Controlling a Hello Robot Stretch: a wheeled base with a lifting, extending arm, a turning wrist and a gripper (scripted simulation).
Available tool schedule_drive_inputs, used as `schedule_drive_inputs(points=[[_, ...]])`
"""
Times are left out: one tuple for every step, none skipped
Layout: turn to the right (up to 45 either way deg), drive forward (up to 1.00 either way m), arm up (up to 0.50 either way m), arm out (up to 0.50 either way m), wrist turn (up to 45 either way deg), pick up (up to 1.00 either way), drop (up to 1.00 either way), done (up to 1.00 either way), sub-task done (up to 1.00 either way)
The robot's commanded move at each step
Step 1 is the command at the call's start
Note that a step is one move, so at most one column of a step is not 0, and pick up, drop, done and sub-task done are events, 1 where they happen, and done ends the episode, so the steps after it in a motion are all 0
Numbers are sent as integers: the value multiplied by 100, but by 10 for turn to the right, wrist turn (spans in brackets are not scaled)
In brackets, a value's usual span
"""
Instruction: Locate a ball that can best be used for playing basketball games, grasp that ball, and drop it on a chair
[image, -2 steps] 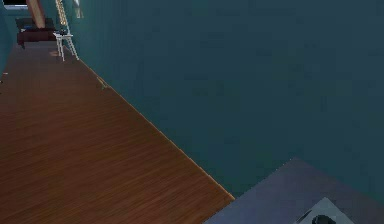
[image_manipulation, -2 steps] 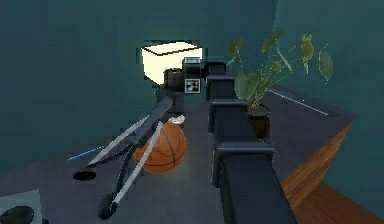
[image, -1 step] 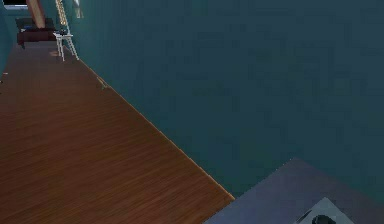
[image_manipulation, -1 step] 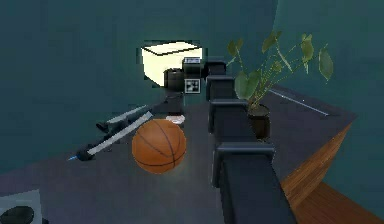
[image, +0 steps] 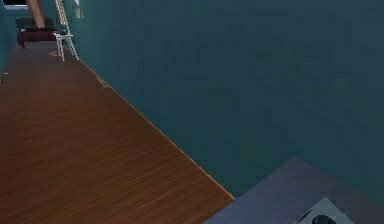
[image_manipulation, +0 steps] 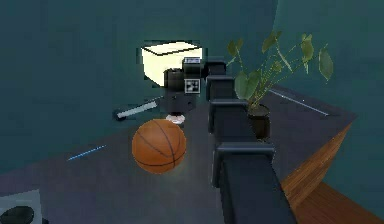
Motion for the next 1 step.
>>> schedule_drive_inputs(points=[[0,0,0,0,150,0,0,0,0]])
